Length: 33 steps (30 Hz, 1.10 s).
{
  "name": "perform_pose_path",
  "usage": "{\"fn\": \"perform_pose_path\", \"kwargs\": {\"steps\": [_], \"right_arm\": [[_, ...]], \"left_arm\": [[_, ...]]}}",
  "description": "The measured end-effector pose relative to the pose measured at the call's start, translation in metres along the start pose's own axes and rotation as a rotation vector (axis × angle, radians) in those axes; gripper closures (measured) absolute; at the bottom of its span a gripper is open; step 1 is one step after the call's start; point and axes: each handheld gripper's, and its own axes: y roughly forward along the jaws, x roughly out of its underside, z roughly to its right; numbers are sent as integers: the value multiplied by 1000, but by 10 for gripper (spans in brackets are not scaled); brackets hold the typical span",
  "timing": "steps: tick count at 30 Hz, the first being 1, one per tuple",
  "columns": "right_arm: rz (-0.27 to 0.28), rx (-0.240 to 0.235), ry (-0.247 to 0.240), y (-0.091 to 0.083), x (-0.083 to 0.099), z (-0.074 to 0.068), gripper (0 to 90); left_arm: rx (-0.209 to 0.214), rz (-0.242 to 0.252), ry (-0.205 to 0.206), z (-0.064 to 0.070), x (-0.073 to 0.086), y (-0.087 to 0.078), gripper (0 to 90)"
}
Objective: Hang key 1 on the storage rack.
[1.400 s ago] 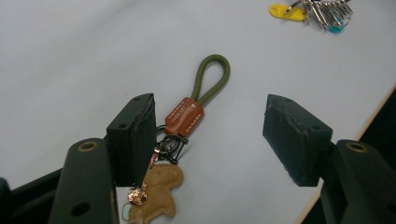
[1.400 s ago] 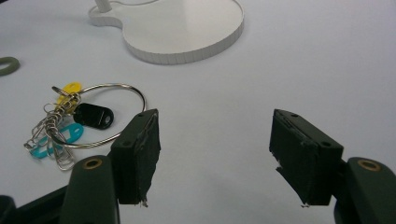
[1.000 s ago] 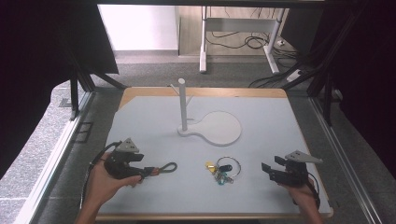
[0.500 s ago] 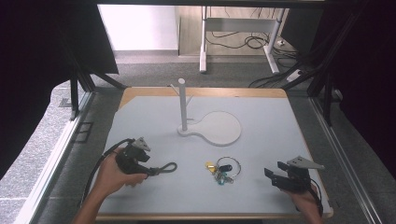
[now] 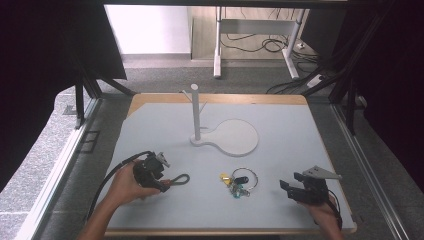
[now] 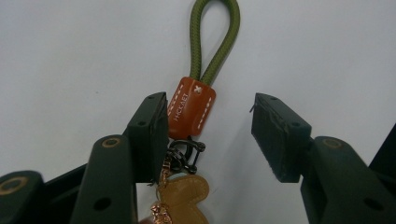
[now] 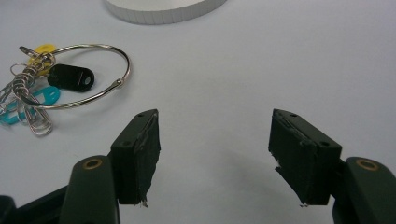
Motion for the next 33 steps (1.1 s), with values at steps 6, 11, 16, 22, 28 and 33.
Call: {"fn": "perform_pose_path", "kwargs": {"steps": [6, 11, 16, 22, 28, 33], "right_arm": [[-8, 2, 0, 1, 1, -1, 345], [-12, 3, -2, 1, 1, 0, 345], [-14, 3, -1, 1, 1, 0, 344], [-22, 3, -4, 2, 2, -1, 343], [-27, 7, -3, 3, 2, -2, 343], [-32, 8, -5, 4, 2, -2, 343]], "left_arm": [[-5, -51, 23, -3, -6, 8, 517], [-5, -90, 34, -5, -9, 15, 543], [-13, -114, 37, -7, -13, 19, 555], [-22, -150, 39, -9, -15, 25, 560], [-15, -145, 41, -9, -15, 25, 599], [-12, -140, 34, -10, -15, 24, 654]]}}
